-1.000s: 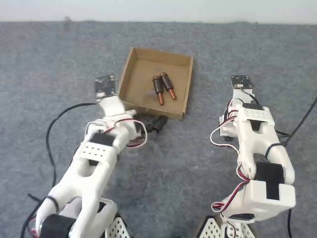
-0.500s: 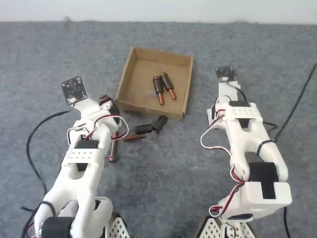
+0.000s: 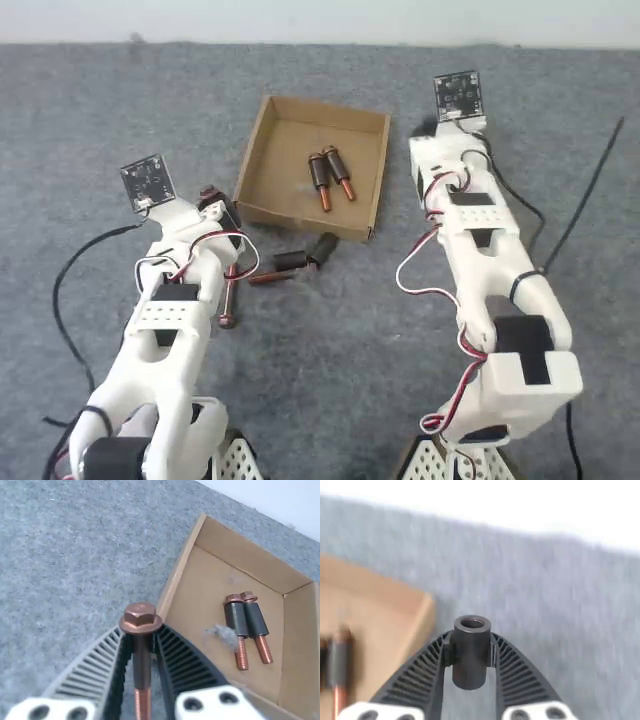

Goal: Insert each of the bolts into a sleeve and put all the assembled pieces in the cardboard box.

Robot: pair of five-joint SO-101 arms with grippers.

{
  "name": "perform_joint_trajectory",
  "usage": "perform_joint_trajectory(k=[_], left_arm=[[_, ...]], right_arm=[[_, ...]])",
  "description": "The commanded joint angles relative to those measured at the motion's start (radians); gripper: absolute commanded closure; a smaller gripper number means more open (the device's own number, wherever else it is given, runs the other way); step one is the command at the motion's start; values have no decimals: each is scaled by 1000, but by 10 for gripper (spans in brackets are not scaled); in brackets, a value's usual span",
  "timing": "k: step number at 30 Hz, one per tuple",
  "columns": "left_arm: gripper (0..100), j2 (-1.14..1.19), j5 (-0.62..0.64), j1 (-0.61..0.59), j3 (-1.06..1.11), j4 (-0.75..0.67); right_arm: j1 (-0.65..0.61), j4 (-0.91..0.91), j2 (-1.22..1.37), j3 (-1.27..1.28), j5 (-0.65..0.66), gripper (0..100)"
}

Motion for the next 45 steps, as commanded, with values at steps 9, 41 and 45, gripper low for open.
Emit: perform_joint_trajectory(k=[9, 41, 45], left_arm=[[988, -43, -14, 6, -10, -31], [988, -43, -58, 8, -12, -32], [988, -43, -58, 8, -12, -31]], right_arm=[[-56, -581, 200, -80, 20, 993], [-414, -1118, -211, 861, -175, 994], [-446, -1211, -219, 945, -175, 994]])
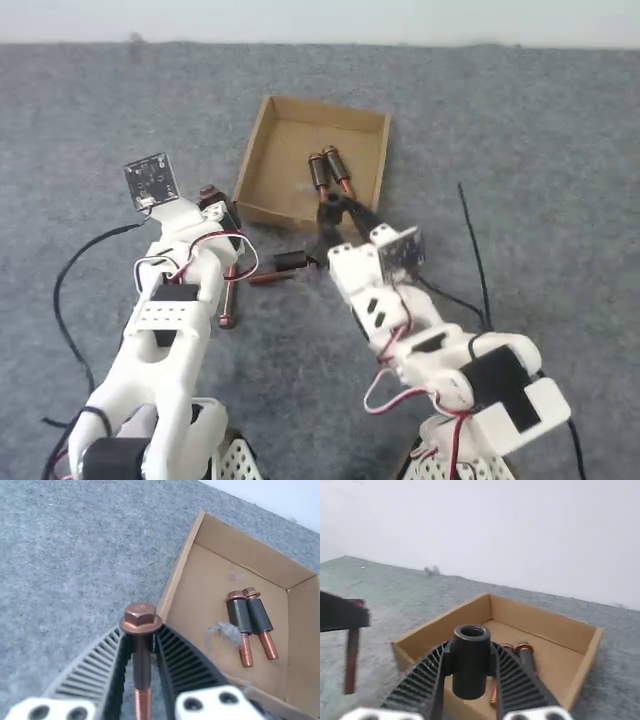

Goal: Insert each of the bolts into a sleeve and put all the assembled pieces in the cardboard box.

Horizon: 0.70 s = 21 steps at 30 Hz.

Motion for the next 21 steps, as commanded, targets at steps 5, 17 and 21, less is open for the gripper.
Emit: perform_joint_trajectory(k=[5, 17, 21], left_arm=[[988, -43, -11, 8, -12, -31], [988, -43, -12, 9, -13, -34], [988, -44, -12, 43, -15, -34]], right_arm=[[-18, -170, -65, 133, -12, 994], [-64, -352, -16, 284, -14, 994], [-81, -354, -2, 282, -12, 994]])
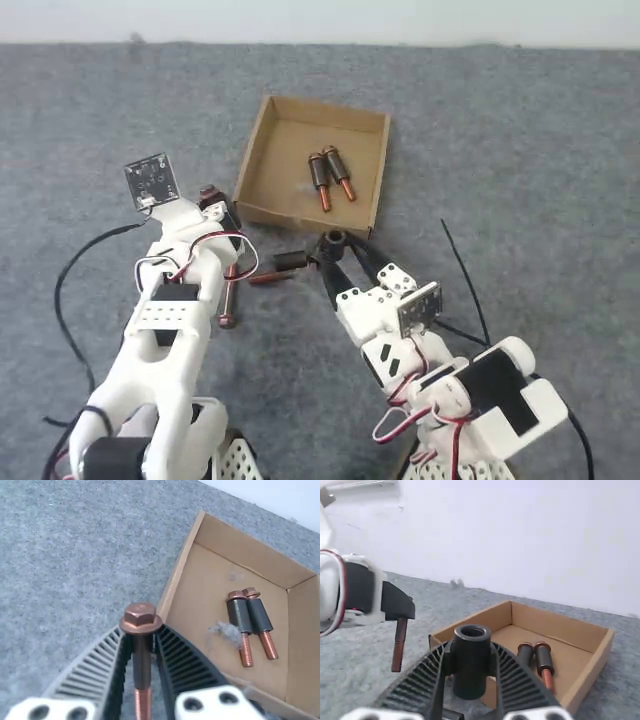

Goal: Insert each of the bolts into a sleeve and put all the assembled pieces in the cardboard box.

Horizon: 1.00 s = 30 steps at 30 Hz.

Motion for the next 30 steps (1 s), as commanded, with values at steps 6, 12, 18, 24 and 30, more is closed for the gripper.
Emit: perform_joint_trajectory(k=[6, 12, 18, 24, 30], left_arm=[[988, -54, -9, 147, -12, -98], [989, -54, -6, 176, -15, -227], [989, -54, -11, 209, -13, -293], [989, -123, -12, 215, 5, -290], [989, -284, -12, 252, 111, -290]], right_arm=[[-27, 18, 1, 6, -6, 994], [-25, 96, 1, -23, -6, 994], [-27, 102, 1, -29, -6, 994], [-27, 147, 2, -61, -6, 994], [-27, 220, 2, -97, -8, 994]])
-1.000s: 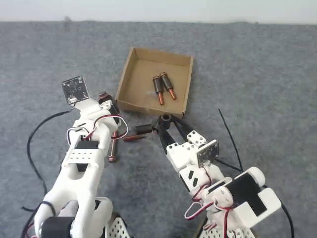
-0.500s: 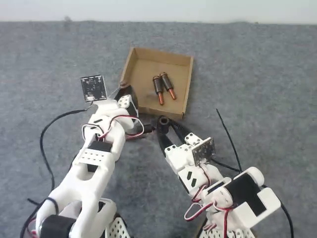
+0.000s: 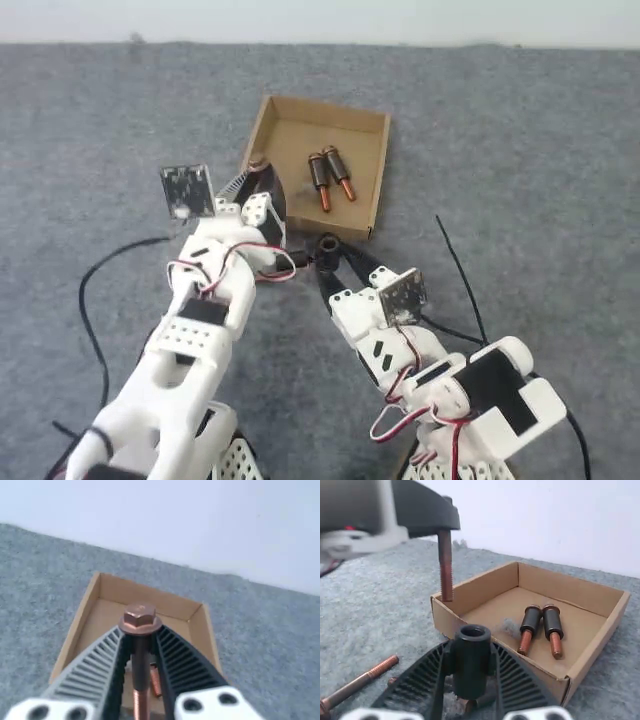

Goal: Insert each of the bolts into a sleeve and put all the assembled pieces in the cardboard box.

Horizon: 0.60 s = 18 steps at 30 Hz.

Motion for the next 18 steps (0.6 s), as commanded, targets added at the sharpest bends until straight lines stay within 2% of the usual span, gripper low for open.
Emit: perform_joint_trajectory(k=[1, 8, 14, 18], left_arm=[[989, -123, -12, 35, 28, -28], [989, -259, -12, 72, 114, -26], [989, -351, -12, 75, 173, -21], [989, -397, -63, 98, 156, 130]], right_arm=[[-8, 10, 1, -52, -8, 994], [-10, 45, 1, -64, -11, 994], [-62, 125, 1, -83, -8, 994], [-62, 124, 1, -83, -8, 994]])
